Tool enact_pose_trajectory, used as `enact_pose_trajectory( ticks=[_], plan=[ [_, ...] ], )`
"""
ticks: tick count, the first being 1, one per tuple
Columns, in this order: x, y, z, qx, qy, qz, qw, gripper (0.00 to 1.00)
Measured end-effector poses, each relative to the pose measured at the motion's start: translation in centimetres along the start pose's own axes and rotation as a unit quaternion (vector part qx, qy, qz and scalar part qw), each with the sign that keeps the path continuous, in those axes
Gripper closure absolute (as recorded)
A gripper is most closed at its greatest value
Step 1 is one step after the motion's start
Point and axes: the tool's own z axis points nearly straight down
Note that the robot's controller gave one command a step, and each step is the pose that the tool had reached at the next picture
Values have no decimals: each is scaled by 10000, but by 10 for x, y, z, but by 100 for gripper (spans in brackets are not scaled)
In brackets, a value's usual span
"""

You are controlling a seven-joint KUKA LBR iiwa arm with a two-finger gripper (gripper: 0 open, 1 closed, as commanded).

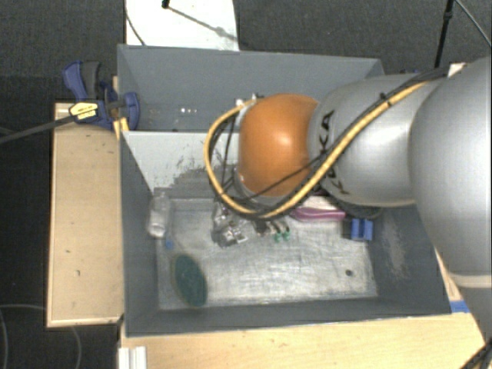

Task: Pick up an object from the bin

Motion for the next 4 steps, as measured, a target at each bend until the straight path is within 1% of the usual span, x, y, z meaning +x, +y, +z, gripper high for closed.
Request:
enact_pose_trajectory(
  ticks=[1,2,3,4],
  plan=[
    [2,-1,4,2,36,-1,10000,0],
    [11,63,33,-17,53,-944,9955,0],
    [17,91,71,-7,64,-3377,9412,0],
    [15,92,69,-14,34,-3354,9421,100]
  ],
)
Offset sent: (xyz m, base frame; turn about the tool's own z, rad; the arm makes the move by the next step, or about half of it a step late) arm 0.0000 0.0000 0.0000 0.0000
